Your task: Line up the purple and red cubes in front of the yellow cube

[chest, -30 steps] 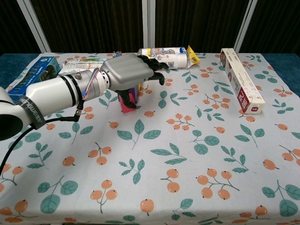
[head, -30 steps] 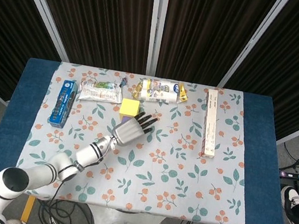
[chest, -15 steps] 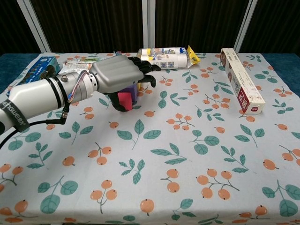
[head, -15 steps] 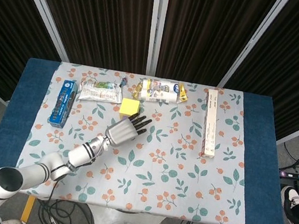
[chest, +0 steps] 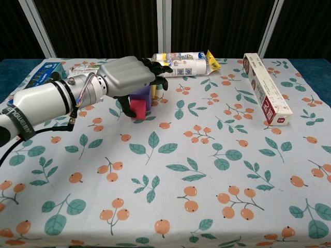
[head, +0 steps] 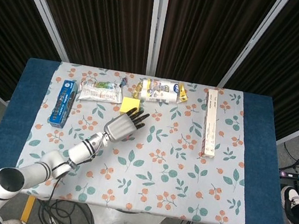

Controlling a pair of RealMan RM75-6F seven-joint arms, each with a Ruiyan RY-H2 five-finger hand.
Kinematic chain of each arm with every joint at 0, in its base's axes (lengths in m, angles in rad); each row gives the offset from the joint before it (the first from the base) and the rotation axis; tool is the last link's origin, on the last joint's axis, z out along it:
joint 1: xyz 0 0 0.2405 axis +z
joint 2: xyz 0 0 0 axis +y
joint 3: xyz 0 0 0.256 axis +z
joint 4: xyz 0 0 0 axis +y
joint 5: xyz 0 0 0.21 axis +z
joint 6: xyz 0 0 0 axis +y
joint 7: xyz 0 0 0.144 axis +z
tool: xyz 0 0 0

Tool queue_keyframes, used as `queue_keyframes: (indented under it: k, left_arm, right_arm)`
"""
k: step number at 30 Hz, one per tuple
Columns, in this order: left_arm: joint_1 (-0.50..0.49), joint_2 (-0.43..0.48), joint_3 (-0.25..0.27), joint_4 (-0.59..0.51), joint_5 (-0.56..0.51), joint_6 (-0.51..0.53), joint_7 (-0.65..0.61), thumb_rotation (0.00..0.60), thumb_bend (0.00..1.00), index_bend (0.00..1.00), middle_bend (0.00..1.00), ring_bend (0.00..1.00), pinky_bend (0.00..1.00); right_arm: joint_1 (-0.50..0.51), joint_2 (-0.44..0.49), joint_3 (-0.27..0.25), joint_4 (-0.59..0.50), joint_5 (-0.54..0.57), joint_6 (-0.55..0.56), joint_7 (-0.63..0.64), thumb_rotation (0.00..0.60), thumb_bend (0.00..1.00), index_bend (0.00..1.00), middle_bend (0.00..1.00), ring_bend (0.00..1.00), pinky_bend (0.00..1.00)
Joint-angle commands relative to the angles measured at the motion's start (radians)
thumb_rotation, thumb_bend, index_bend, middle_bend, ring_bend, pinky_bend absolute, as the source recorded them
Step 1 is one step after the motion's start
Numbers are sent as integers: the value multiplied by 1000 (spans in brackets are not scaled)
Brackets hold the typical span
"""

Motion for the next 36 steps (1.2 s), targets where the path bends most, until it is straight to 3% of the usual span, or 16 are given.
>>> queue_keyframes:
  k: [1,6,10,17,23,27,31,36]
  left_arm:
    - [4,2,1,-6,0,5,-1,600,118,280,61,79,138]
    - [33,35,-3,-70,-9,40,-20,600,119,280,62,79,138]
    - [90,104,-17,-184,-26,119,-26,600,119,280,61,79,138]
    - [274,349,-101,-534,-218,223,-44,600,118,278,63,79,139]
    - [439,512,-130,-710,-381,320,-34,600,119,265,90,79,143]
    - [538,562,-112,-751,-409,414,-21,600,118,255,91,79,144]
    - [629,587,-69,-803,-400,496,-12,600,119,253,92,79,145]
    - [714,616,-19,-882,-363,574,20,600,119,253,94,79,144]
  right_arm:
    - [1,0,0,1,0,-1,1,600,294,87,136,135,238]
    - [1,-3,0,6,-2,-2,8,600,294,87,136,134,238]
    - [2,-4,1,13,-3,-2,17,600,293,87,136,134,238]
    - [16,-1,2,21,-11,-18,24,600,294,87,145,135,238]
    - [45,1,4,31,-20,-55,33,600,296,77,142,113,230]
    - [65,0,5,31,-24,-81,23,600,296,60,114,68,190]
    - [76,-10,14,30,-17,-81,-26,600,295,40,78,2,15]
    - [78,-13,10,4,-18,-81,-40,600,295,18,57,0,0]
